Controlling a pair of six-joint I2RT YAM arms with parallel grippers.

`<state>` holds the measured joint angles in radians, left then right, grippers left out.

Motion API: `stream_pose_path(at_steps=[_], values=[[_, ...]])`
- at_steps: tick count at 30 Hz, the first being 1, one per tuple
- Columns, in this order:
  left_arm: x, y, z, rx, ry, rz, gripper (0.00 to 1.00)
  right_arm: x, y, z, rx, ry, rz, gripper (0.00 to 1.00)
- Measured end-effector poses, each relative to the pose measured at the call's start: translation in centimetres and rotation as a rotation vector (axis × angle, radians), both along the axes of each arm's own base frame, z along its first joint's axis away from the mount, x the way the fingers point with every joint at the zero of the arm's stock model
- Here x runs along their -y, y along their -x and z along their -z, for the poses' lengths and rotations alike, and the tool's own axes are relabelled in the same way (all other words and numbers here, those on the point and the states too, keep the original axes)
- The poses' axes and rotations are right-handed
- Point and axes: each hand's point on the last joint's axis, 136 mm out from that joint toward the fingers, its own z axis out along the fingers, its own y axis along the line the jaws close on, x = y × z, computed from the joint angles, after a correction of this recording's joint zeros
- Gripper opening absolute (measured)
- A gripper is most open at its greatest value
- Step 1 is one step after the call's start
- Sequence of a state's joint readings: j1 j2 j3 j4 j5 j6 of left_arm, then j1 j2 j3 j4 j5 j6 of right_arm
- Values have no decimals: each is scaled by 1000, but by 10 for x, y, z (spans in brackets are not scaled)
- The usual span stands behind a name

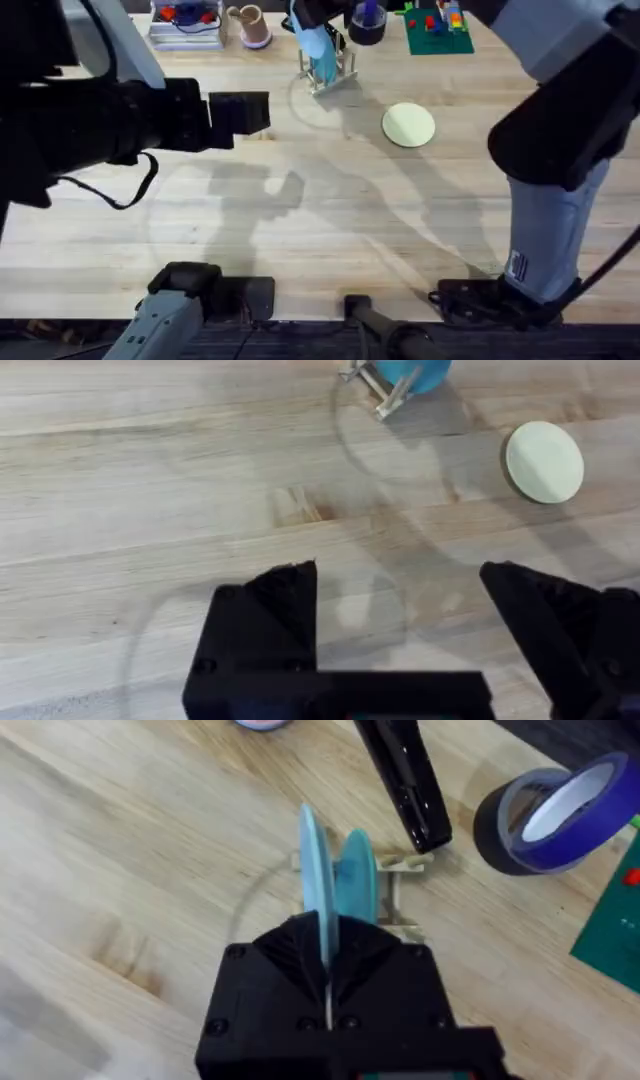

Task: Pick up the plates from the table one by one and place each into a slot on the dish rack.

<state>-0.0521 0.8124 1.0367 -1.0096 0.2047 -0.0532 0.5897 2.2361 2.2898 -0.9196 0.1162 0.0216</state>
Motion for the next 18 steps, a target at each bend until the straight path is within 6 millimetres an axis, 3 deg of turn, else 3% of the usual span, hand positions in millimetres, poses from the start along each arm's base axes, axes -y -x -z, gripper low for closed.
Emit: stream_pose_path(at_steps=[10,18], values=[[0,0,0,0,0,0,995,14,-15,20,-21,16,33,30],[-2,0,0,0,-7,-7,995,5,-13,38,-47,33,18,30]])
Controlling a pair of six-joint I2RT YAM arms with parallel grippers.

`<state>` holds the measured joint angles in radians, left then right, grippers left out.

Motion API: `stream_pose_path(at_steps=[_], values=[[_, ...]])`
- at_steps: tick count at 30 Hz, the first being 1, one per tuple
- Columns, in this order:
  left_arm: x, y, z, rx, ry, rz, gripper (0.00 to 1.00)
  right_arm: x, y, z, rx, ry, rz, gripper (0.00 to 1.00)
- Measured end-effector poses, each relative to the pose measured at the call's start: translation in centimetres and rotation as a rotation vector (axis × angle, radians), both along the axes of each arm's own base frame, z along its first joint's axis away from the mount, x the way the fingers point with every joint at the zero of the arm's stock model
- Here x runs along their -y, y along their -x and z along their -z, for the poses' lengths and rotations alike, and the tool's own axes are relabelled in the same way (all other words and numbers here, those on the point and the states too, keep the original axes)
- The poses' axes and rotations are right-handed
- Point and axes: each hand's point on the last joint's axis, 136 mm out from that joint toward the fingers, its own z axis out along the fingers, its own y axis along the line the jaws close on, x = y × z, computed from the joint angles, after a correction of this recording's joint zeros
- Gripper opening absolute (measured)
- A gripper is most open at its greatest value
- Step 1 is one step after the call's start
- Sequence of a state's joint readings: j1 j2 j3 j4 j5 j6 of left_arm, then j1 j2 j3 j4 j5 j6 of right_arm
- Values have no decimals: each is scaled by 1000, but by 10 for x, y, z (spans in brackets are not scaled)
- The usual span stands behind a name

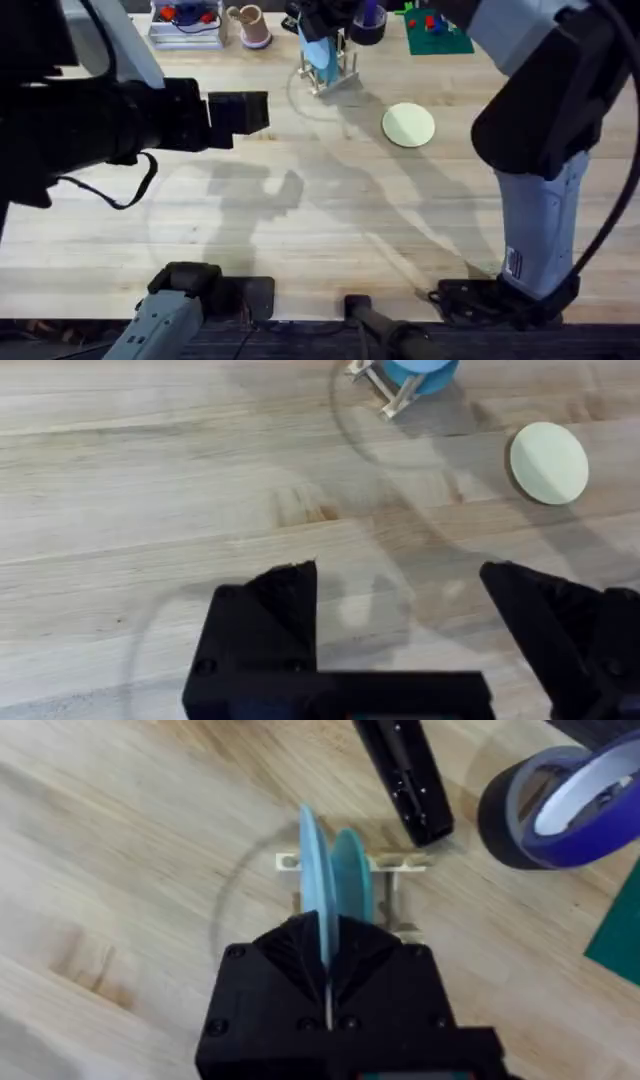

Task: Pick up the plates from the table one by one and place each into a slot on the dish rack.

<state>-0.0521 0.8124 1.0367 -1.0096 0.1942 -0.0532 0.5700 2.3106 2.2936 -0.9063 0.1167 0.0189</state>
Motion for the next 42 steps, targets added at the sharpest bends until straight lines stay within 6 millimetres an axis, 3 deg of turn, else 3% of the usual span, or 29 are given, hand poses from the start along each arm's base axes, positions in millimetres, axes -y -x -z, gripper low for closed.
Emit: stream_pose_path(at_steps=[25,31,36,42], values=[[-1,-2,6,-28,-5,-3,995,-3,5,8,-22,14,-10,35],[-1,-5,12,-56,-6,-3,995,-4,5,8,-21,14,-10,206],[-1,-5,12,-56,-6,-3,995,-4,5,8,-21,14,-10,237],[-1,-5,12,-56,-6,-3,995,-4,6,8,-22,14,-11,344]])
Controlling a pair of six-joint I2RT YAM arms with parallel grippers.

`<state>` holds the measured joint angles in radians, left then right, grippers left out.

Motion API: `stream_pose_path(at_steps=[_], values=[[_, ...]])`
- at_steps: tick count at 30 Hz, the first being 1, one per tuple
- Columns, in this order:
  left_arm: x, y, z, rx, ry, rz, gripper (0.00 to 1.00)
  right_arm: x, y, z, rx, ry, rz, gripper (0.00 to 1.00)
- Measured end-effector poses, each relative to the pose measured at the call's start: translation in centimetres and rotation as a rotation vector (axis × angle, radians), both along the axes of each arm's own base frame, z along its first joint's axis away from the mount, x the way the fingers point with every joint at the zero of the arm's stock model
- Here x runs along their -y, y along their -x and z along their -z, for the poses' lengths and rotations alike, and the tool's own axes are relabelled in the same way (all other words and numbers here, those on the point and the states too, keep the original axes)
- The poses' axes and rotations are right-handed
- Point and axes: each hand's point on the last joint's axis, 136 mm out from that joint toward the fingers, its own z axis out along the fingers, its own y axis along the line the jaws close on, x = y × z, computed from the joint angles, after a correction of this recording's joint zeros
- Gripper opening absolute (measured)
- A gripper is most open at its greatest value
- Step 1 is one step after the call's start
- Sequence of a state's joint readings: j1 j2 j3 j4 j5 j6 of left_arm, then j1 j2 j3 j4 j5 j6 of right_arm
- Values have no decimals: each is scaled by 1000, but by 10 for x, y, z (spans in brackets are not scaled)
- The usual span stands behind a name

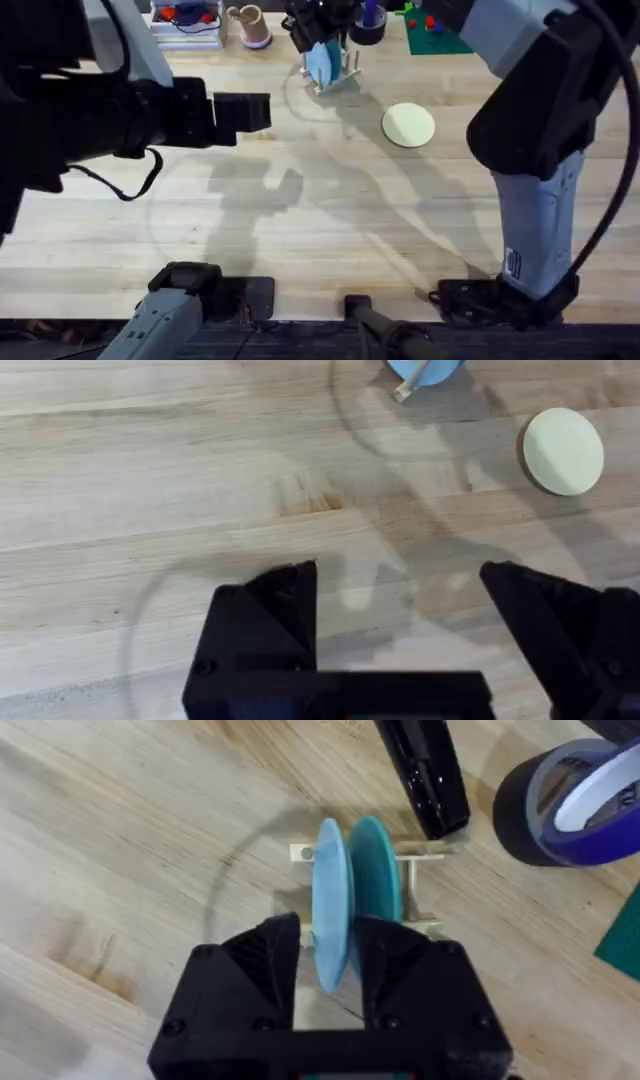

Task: Pick up the plates from the table one by one and place each into a slot on the dish rack.

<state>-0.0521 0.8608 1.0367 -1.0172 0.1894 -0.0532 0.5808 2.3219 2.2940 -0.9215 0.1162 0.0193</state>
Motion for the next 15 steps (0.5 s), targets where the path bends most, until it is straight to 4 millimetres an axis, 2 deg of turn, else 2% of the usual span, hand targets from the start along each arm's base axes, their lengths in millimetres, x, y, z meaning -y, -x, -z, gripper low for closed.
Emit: stream_pose_path(at_steps=[5,11,15], values=[[0,0,0,0,0,0,996,-1,7,-12,-9,7,-8,373],[0,0,0,0,0,0,996,-1,21,-58,10,-6,-23,422],[0,0,0,0,0,0,996,5,34,-87,16,-11,-27,510]])
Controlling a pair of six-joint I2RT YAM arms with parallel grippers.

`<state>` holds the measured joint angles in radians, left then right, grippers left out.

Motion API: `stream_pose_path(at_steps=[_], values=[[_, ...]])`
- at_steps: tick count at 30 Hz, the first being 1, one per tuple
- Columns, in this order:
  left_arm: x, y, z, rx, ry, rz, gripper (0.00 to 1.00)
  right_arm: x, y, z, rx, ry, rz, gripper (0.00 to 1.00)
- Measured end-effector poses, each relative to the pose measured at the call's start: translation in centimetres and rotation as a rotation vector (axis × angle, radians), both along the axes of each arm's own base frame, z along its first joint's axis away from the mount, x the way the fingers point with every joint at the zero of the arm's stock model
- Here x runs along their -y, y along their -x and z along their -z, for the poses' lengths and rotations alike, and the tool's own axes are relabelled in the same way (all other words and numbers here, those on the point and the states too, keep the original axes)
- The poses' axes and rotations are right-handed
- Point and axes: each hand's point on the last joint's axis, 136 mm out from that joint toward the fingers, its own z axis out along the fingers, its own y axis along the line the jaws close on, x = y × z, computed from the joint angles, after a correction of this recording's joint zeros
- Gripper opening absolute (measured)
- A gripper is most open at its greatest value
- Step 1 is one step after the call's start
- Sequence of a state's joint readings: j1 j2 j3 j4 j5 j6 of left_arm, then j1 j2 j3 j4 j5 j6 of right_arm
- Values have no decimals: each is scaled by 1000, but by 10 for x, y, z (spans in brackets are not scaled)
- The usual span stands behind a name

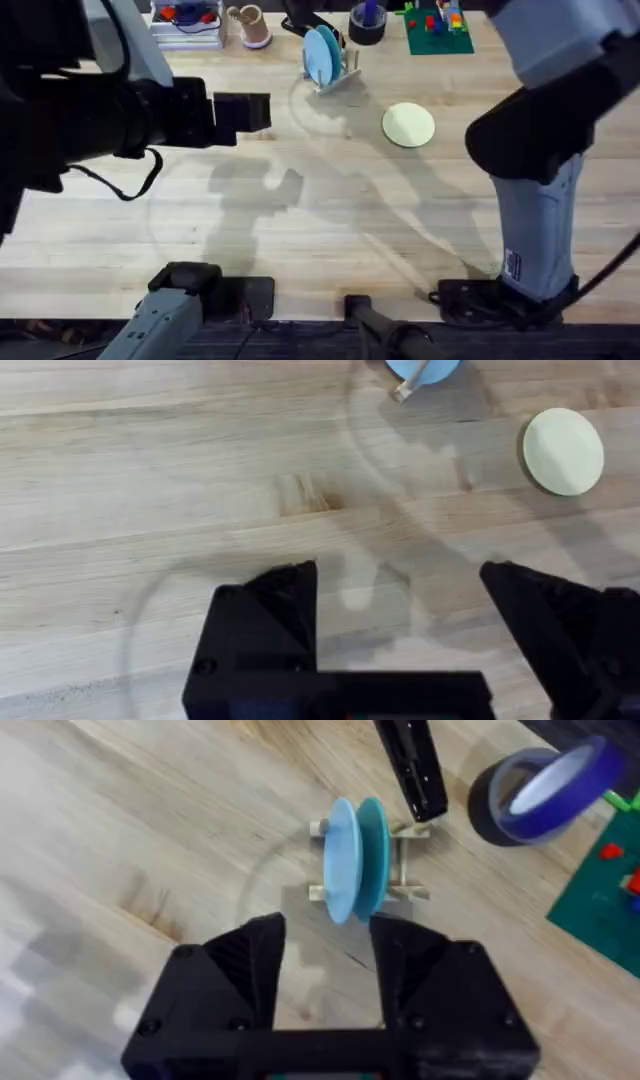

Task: Pick up the plates from the table one by one and place each into a slot on the dish rack.

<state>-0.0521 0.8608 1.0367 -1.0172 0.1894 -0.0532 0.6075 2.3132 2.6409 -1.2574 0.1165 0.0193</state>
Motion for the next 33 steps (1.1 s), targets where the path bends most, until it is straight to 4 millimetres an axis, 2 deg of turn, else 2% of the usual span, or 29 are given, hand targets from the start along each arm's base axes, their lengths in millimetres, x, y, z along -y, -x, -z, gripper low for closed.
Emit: stream_pose_path(at_steps=[2,7,8,9,12,15,20,27,33], values=[[0,0,0,0,0,0,995,4,5,-14,14,-9,0,634],[0,-1,-1,4,0,0,995,15,21,-52,58,-39,0,838],[0,-1,-1,4,0,0,995,17,24,-62,73,-46,-3,931],[0,-1,-1,4,0,0,995,20,27,-69,86,-51,-3,975],[0,-1,-1,4,0,0,995,35,40,-87,112,-39,10,994],[0,-1,-1,4,0,0,995,56,52,-93,122,2,37,994],[0,-1,-1,4,0,0,995,85,63,-85,83,70,77,995],[0,-1,-1,3,0,0,995,109,76,-74,38,114,108,995],[0,-1,-1,3,2,2,995,147,93,-69,11,129,168,995]])
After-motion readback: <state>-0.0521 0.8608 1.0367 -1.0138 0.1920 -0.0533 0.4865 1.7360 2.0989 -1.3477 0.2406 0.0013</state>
